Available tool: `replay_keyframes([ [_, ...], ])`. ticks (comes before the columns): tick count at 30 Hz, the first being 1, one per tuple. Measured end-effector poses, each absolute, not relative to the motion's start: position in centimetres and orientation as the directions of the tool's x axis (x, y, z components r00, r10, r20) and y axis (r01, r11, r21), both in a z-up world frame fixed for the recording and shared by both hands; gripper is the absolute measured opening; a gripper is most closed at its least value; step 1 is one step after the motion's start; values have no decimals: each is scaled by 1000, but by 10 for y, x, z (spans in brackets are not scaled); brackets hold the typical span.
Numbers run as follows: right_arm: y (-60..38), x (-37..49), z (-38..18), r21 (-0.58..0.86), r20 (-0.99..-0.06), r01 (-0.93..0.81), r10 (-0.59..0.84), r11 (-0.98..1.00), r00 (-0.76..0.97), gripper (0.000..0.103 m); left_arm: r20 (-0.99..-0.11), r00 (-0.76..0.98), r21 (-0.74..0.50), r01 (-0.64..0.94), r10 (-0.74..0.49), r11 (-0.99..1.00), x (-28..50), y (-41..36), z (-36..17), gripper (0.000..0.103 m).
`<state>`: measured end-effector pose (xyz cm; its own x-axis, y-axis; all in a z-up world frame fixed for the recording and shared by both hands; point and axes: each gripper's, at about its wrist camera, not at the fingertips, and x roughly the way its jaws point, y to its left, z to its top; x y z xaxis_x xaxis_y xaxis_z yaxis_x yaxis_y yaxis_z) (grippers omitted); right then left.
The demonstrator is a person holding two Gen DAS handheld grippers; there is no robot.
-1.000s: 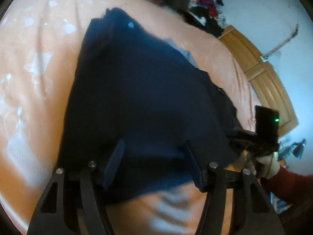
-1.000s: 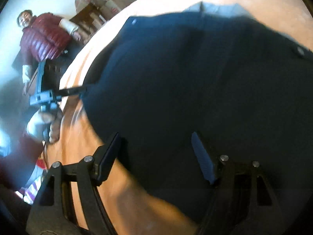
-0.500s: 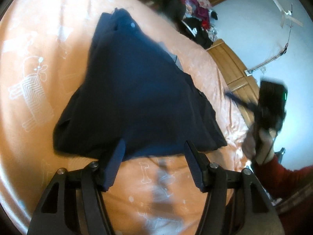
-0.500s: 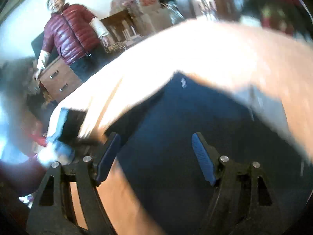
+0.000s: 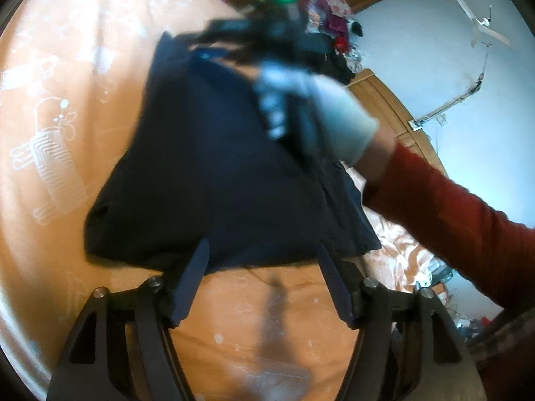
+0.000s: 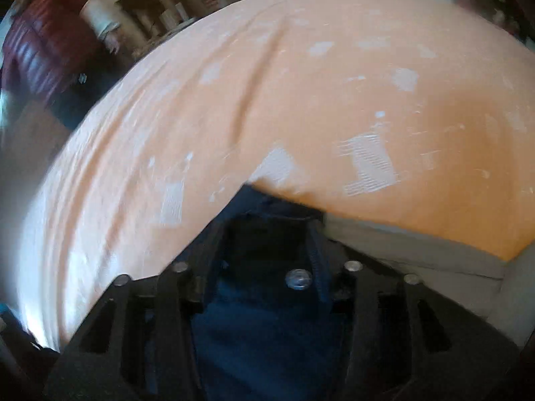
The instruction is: Fold small clothes
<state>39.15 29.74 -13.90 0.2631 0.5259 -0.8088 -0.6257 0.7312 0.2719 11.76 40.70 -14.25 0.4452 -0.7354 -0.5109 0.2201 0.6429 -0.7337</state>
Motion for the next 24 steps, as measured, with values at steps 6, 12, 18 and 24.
replay_keyframes([
  [6, 293, 391, -141, 296, -793, -629, 552, 719, 257, 56, -383, 522, -729, 336, -762, 597, 105, 406, -96, 73],
  [12, 295, 393, -139, 323, -779, -635, 578, 701, 242, 64, -529, 576, -705, 110, -622, 701, 144, 415, -112, 80],
  [18, 287, 377, -124, 288, -791, -623, 547, 727, 273, 69, -584, 602, -741, -121, -545, 661, 122, 449, -152, 30],
  [24, 266, 345, -122, 282, -828, -590, 503, 756, 247, 73, -647, 578, -673, -128, -497, 728, 105, 439, -147, 30],
])
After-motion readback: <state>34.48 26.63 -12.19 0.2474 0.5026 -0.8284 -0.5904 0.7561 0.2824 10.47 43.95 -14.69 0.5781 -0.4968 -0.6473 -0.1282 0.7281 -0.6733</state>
